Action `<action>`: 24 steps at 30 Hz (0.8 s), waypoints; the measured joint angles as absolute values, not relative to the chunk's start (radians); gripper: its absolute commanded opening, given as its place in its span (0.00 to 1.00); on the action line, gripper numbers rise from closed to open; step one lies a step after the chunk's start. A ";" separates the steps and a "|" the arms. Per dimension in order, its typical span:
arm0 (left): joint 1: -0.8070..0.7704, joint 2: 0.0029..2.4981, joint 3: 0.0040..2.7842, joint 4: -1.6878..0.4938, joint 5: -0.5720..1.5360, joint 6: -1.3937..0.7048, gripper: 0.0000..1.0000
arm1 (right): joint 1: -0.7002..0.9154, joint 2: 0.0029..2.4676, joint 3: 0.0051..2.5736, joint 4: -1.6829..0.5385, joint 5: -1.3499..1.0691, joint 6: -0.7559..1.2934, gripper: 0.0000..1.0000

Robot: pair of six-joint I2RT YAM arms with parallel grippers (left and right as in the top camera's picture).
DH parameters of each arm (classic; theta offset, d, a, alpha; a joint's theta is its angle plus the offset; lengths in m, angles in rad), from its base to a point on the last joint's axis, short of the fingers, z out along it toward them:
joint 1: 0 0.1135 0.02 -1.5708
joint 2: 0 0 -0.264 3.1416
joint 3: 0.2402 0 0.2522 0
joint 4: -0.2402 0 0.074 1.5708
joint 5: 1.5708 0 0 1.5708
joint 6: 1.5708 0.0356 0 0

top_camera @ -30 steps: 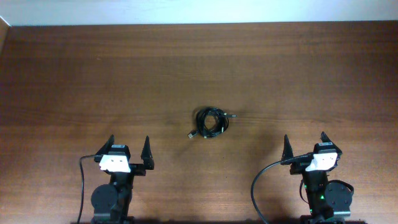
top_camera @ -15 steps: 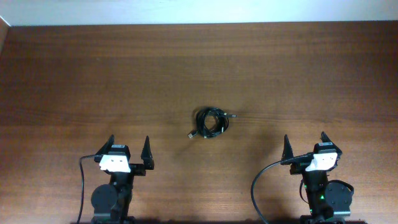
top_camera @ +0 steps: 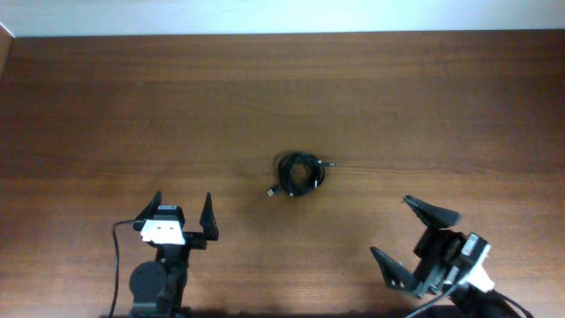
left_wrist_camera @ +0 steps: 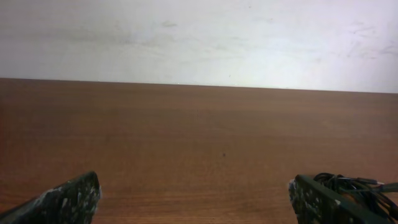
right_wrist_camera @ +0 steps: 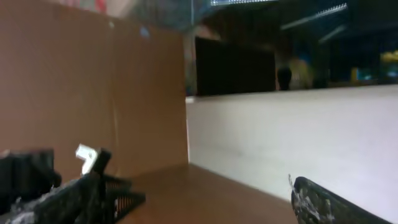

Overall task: Untangle cables
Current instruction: 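Move the right gripper over the coiled black cable bundle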

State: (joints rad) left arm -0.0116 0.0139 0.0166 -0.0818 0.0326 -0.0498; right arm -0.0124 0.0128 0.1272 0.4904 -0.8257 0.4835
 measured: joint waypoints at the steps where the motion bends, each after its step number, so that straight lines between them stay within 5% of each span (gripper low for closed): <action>1: -0.012 0.014 0.017 -0.081 0.033 -0.050 0.99 | -0.034 0.018 0.203 0.414 -0.829 0.448 0.99; 10: -0.012 0.012 0.017 -0.081 0.033 -0.050 0.99 | -0.261 0.478 1.119 -0.809 -0.830 -0.065 0.98; 19: -0.012 0.012 0.017 -0.081 0.033 -0.050 0.99 | -0.263 0.896 1.223 -1.060 -1.041 0.031 1.00; 24: -0.012 0.012 0.017 -0.081 0.033 -0.050 0.99 | -0.263 0.926 1.227 -1.195 -0.840 0.094 1.00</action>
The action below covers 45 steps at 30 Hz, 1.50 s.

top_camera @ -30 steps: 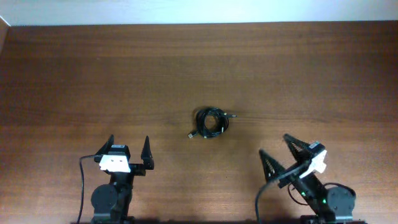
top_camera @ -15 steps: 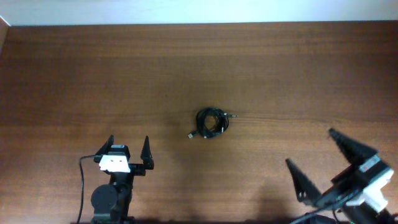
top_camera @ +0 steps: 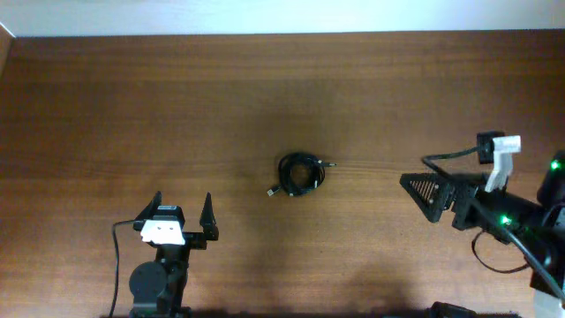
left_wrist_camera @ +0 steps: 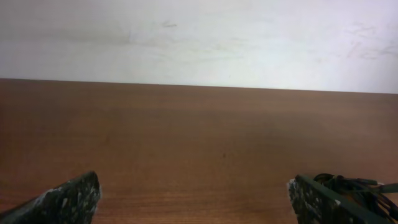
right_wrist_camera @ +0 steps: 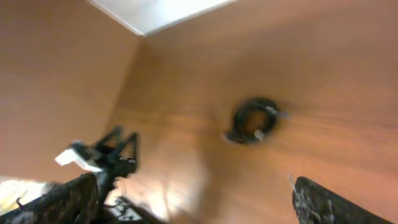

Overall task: Untangle cables
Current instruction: 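Move the right gripper over the coiled black cable bundle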

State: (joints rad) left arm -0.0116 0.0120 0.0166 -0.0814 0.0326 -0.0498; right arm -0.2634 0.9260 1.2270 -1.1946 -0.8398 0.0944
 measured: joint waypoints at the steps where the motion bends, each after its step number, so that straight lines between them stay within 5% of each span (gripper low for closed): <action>1: -0.012 0.012 0.017 -0.081 0.033 -0.050 0.99 | -0.263 0.926 1.228 -1.218 -0.788 0.103 1.00; 6: -0.012 0.012 0.017 -0.081 0.033 -0.050 0.99 | -0.197 0.980 1.348 -1.332 -0.553 0.118 1.00; 17: -0.012 0.011 0.017 -0.081 0.032 -0.050 0.99 | 0.488 1.364 1.728 -1.485 0.051 0.311 0.99; 35: -0.012 0.011 0.017 -0.078 0.057 -0.065 0.99 | 0.520 1.562 1.730 -1.510 -0.340 0.341 0.99; 41: -0.008 0.010 0.030 0.295 0.646 -0.184 0.99 | 0.589 1.591 1.730 -1.508 -0.348 0.341 0.99; 45: 0.003 0.054 0.243 0.067 0.778 -0.177 0.99 | 0.589 1.591 1.730 -1.504 -0.315 0.342 0.99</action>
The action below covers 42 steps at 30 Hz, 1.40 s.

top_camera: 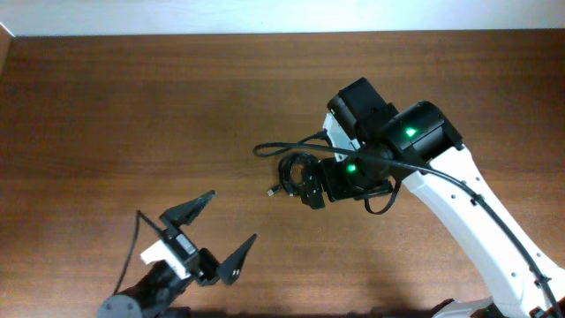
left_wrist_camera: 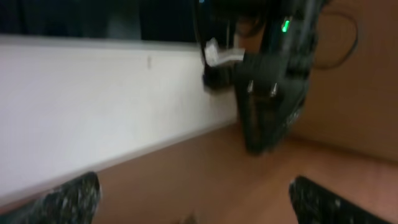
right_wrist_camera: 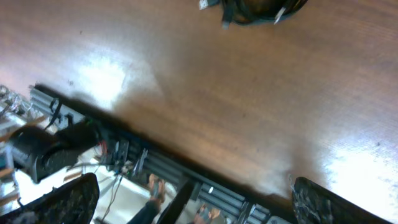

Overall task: Untangle cables
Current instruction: 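Move the right gripper over the coiled black cable bundle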

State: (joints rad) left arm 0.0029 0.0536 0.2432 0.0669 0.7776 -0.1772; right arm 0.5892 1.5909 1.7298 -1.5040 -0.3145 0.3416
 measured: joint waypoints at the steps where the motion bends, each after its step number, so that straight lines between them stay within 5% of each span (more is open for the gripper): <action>1: 0.019 0.112 0.386 -0.089 0.786 -0.151 0.99 | 0.589 1.591 1.730 -1.494 -0.300 0.342 0.99; 6: 0.043 0.608 0.969 -0.916 0.670 0.049 0.99 | 0.589 1.592 1.730 -1.404 -0.210 0.341 0.98; 9: 0.044 0.846 1.115 -1.054 0.635 0.087 0.99 | 0.589 1.592 1.730 -1.349 -0.160 0.344 0.99; 21: 0.044 1.324 1.145 -1.186 0.639 0.056 0.99 | 0.422 1.782 1.730 -1.349 -0.116 0.437 0.94; 31: 0.044 1.393 1.145 -1.189 0.640 0.052 0.99 | 0.425 1.998 1.730 -1.295 -0.333 0.332 0.53; 37: 0.044 1.393 1.145 -1.188 0.640 0.052 0.99 | 0.494 2.004 1.710 -1.064 -0.343 0.343 0.38; 42: 0.044 1.394 1.145 -1.188 0.639 0.052 0.99 | 0.514 2.069 1.707 -0.951 -0.342 0.442 0.39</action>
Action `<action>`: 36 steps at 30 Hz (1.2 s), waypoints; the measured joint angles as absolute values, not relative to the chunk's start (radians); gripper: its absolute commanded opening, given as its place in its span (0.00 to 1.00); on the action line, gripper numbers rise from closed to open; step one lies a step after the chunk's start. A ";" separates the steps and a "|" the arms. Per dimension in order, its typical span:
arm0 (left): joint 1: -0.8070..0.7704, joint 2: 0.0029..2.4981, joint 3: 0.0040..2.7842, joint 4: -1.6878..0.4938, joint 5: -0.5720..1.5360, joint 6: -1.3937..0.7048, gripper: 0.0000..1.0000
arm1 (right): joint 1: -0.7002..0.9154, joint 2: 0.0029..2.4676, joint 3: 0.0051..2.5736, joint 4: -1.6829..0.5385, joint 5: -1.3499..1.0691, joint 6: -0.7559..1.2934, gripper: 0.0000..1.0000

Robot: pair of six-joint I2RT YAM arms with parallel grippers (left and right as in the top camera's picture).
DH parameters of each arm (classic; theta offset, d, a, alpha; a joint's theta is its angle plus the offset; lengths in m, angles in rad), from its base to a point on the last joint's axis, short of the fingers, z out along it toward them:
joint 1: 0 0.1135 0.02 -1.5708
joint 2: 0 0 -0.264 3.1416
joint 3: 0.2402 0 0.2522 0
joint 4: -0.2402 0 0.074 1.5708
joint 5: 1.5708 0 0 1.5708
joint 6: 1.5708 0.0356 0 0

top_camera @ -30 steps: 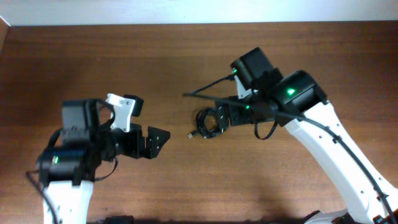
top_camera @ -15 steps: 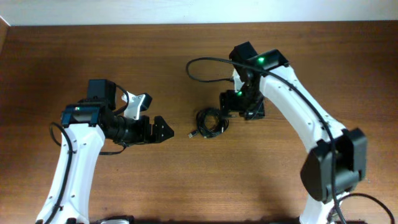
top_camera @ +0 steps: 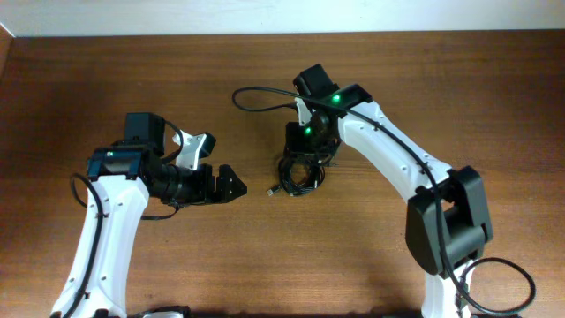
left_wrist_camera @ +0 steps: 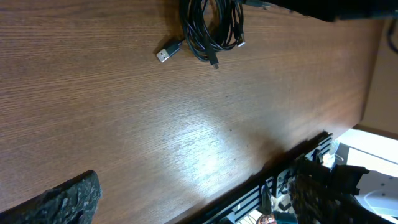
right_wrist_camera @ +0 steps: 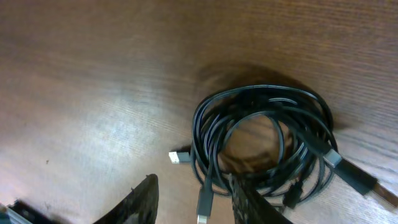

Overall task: Untangle cables
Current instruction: 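Move the right gripper over the coiled black cable bundle, then grasp the black cable coil with the right gripper and lift it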

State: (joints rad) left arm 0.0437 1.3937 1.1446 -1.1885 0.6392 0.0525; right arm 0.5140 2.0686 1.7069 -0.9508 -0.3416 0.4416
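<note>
A coil of black cables point(top_camera: 301, 173) lies at the table's middle, a silver USB plug point(top_camera: 271, 191) sticking out at its left. My right gripper point(top_camera: 305, 159) hangs right over the coil. In the right wrist view its fingers point(right_wrist_camera: 142, 200) are partly closed but apart, straddling the coil's point(right_wrist_camera: 267, 140) near-left rim, with one plug-ended strand point(right_wrist_camera: 203, 208) between them. My left gripper point(top_camera: 233, 185) hovers left of the coil, pointing at it. In the left wrist view it point(left_wrist_camera: 194, 182) is wide open and empty, with the coil point(left_wrist_camera: 208, 28) and plug point(left_wrist_camera: 165, 55) far ahead.
The brown wooden table point(top_camera: 459, 106) bears nothing else. The right arm point(top_camera: 397, 168) spans from the front right to the middle. The table's front edge point(left_wrist_camera: 292, 158) and the frame below show in the left wrist view.
The right gripper has come down onto the coil and its fingers stand closer together. The left gripper, then low at the front left, is now raised and left of the coil.
Both grippers rested open at the table's front edge, the coil untouched in the middle. The right arm then stood raised at the right, later high above the coil while the left arm had turned. Now both grippers are at the coil, which has not moved.
</note>
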 measured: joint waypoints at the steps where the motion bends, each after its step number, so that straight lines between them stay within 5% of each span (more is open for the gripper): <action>1: 0.044 1.394 1.145 -1.188 0.638 0.052 0.99 | 0.514 2.085 1.707 -0.940 -0.335 0.461 0.39; 11: 0.044 1.394 1.145 -1.186 0.601 0.052 0.99 | 0.537 2.196 1.702 -0.873 -0.288 0.625 0.38; 19: 0.044 1.394 1.145 -1.185 0.601 0.052 0.99 | 0.554 2.218 1.702 -0.874 -0.263 0.639 0.04; 26: 0.044 1.394 1.145 -1.168 0.601 0.052 0.99 | 0.538 2.218 1.736 -0.977 -0.333 0.611 0.04; 36: 0.044 1.394 1.145 -1.163 0.601 0.044 0.98 | 0.526 2.096 2.142 -1.405 -0.481 0.434 0.04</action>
State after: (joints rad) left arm 0.0437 1.3937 1.1446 -1.1633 0.6010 0.0441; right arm 0.5259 2.0956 2.1418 -1.4048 -0.4812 0.4339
